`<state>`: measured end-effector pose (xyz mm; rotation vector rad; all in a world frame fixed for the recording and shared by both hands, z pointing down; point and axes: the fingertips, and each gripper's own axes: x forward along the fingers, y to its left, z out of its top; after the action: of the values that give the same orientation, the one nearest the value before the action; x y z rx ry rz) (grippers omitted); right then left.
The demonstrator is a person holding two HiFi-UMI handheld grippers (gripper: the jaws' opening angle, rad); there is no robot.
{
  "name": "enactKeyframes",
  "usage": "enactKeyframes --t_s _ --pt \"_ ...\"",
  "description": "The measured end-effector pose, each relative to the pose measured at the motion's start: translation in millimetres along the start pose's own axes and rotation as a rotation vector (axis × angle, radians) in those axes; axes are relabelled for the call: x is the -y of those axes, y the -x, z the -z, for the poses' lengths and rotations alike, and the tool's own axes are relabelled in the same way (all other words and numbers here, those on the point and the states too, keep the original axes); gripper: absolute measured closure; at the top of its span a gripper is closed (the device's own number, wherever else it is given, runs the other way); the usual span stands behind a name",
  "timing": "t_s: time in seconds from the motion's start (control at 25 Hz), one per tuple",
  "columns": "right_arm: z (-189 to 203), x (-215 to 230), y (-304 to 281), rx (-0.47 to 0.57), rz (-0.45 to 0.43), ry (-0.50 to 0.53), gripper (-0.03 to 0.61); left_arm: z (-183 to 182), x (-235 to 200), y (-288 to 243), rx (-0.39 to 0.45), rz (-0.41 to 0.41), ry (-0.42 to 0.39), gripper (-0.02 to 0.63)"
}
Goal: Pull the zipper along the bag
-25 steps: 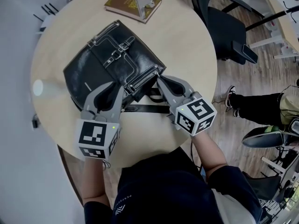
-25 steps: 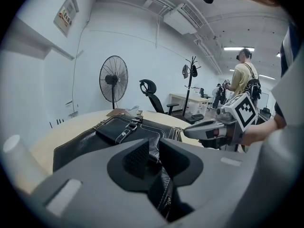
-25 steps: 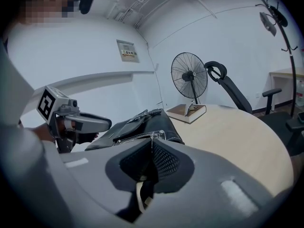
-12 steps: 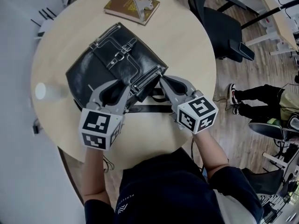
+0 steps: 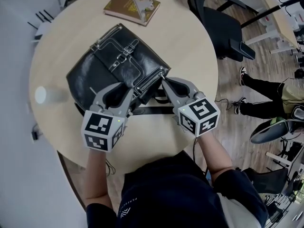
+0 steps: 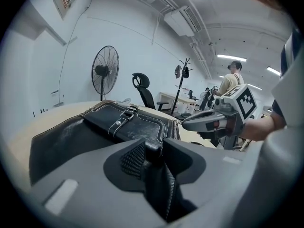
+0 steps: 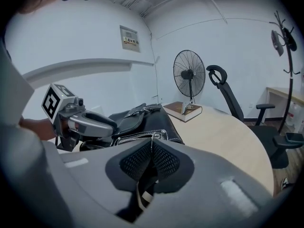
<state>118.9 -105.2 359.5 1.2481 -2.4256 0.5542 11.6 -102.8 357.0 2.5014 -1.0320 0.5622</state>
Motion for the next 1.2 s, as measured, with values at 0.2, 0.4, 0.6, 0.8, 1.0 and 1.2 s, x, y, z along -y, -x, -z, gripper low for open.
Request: enactKeyframes --t_s 0.2,0.4,0.6,0.8,1.0,1.2 --pt "0.5 -3.9 -0.6 -0.027 0.016 0.038 0.568 0.9 -1.6 -0.3 0.017 0.010 0.015 0.486" --pt "-0.8 -5.9 1.5 -0.049 0.020 0.058 0.568 0.3 -1.2 -0.1 0.034 0.016 0.023 0.489" --pt "-1.2 -9.8 2.4 -0.066 0.008 0.068 0.568 1.0 -2.1 0.3 0.047 0.019 0.032 0.495" --pt "-0.2 -15.7 2.2 -0.099 -0.004 0.128 0.568 1.3 -2.5 0.5 0.060 0.032 0.053 0.500" --pt "0.8 -20.7 1.5 -0.129 -0.015 0.159 0.563 2.1 -2.7 0.3 0.067 0.046 0.066 0.500" --pt "-0.4 -19.0 1.6 -0.133 -0.023 0.131 0.563 0.8 -2.4 1.0 0.074 0.061 0.076 0.499"
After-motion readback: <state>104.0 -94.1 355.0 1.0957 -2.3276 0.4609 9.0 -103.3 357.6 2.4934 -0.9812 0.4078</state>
